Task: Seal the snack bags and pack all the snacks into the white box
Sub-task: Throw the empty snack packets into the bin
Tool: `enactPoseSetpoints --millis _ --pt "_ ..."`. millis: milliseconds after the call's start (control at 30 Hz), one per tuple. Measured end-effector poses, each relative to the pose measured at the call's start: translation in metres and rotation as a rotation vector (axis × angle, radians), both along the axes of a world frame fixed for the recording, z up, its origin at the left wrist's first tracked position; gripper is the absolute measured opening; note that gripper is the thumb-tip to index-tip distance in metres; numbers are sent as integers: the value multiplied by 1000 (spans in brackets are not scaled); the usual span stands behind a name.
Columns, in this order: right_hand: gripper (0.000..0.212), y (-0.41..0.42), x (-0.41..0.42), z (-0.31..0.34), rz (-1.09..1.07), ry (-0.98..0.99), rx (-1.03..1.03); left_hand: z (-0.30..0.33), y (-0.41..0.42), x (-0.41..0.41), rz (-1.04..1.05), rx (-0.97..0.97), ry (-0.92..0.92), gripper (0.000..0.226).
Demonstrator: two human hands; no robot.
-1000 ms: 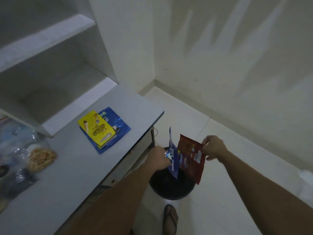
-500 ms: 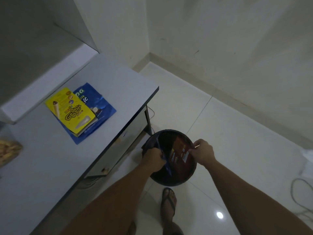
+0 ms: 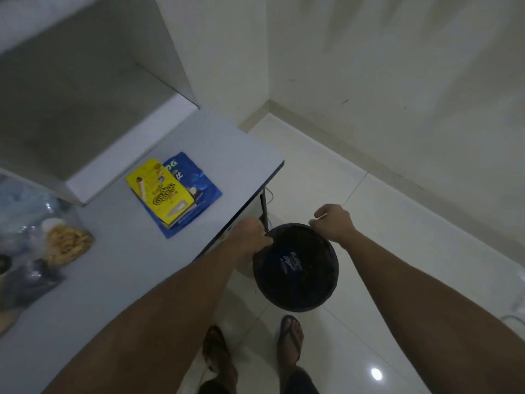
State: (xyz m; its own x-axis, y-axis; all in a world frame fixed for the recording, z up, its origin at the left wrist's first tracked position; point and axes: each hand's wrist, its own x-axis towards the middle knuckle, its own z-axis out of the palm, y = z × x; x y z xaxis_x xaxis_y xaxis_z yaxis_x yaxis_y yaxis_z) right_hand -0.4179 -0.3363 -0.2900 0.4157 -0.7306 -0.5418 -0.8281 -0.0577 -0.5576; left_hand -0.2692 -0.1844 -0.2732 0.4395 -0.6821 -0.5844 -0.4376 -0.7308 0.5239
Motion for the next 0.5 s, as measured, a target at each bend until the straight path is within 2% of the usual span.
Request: enactPoseSetpoints --millis 167,333,500 --pt "18 1 65 58 120 -155 -39 48 5 38 170 -105 -64 25" --pt "16 22 130 92 259 -228 -80 73 26 81 351 -232 -244 5" --pt "19 58 183 90 377 -200 -99 80 64 127 714 -251 -363 16"
